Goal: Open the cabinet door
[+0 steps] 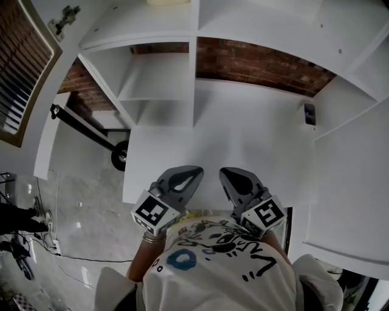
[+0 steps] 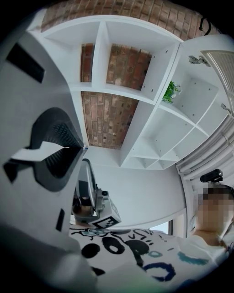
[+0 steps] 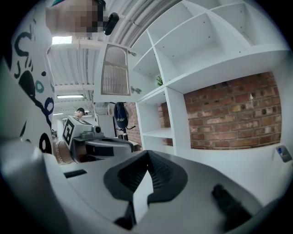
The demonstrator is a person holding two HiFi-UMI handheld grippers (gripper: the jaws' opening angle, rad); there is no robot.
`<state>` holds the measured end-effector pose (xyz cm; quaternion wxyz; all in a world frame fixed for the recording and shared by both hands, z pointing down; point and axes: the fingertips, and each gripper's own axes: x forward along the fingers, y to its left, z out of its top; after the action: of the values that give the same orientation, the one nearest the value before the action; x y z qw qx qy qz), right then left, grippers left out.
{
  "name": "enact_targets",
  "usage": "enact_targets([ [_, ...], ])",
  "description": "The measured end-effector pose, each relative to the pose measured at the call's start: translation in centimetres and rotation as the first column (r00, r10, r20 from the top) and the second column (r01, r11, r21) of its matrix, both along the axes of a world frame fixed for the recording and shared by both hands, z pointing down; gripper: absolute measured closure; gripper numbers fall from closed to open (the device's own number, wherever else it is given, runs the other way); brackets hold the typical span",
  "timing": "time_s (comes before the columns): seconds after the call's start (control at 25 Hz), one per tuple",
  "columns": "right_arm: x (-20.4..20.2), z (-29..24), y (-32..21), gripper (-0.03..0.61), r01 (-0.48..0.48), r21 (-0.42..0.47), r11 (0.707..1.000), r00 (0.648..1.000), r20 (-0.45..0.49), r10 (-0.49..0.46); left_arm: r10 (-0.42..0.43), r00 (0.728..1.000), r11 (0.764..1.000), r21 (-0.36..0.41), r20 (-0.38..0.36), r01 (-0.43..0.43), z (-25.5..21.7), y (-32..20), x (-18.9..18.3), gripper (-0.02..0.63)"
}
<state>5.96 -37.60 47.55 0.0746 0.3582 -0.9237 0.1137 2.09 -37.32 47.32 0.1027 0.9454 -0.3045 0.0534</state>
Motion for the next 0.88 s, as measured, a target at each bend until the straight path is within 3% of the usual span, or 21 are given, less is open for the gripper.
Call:
enact_targets([
  [0.88,-0.45,0.54,-0.03,0.552,0.009,-0.035,0.999,1.0,0.001,-0.009,0.042,0.999,0.999,-0.006,0.006,-0.041,0.29,0.18,0.42,0.598],
])
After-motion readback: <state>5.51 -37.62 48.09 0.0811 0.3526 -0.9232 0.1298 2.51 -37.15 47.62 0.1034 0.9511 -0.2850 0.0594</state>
